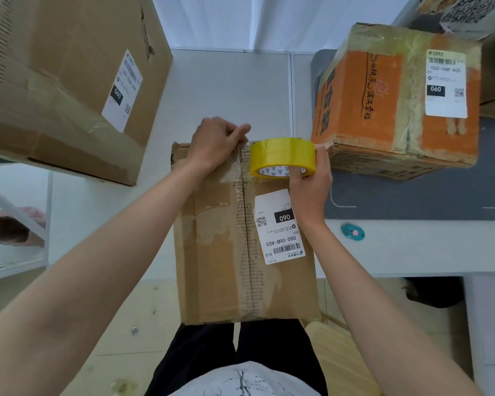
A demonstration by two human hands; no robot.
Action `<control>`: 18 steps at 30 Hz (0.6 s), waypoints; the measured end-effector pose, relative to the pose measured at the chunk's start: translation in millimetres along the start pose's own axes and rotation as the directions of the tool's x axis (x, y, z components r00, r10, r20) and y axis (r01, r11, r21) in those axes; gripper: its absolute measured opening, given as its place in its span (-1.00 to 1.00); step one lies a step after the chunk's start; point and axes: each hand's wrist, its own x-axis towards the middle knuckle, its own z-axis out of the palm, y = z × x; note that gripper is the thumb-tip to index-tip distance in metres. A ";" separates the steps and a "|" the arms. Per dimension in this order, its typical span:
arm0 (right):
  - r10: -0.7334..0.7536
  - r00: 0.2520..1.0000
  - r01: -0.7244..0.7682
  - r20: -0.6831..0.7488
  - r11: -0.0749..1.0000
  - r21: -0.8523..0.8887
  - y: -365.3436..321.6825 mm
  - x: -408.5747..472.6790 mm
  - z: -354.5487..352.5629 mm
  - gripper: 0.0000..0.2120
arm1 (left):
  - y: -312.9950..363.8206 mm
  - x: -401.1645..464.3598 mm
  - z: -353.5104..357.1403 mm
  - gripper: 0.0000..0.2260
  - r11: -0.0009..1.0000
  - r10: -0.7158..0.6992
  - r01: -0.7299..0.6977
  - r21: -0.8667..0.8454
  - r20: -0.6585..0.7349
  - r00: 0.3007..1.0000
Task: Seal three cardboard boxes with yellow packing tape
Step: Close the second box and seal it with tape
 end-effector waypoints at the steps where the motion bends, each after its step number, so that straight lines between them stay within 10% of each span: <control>1: -0.004 1.000 0.004 0.001 1.000 -0.002 0.3 -0.3 -0.1 -0.90 | -4.0 -7.9 2.4 -0.55 0.997 0.039 -0.040 0.071 0.009 0.999; 6: -0.046 0.999 0.046 -0.028 0.999 0.000 -3.7 -1.9 -1.0 -0.85 | -25.0 -31.1 11.8 -0.55 0.893 0.290 -0.294 0.342 0.066 0.955; 18: -0.126 0.985 0.131 -0.115 0.991 0.038 -3.9 -7.1 -6.7 -0.92 | -28.4 -34.6 15.8 -0.51 0.786 0.310 -0.313 0.533 0.098 0.946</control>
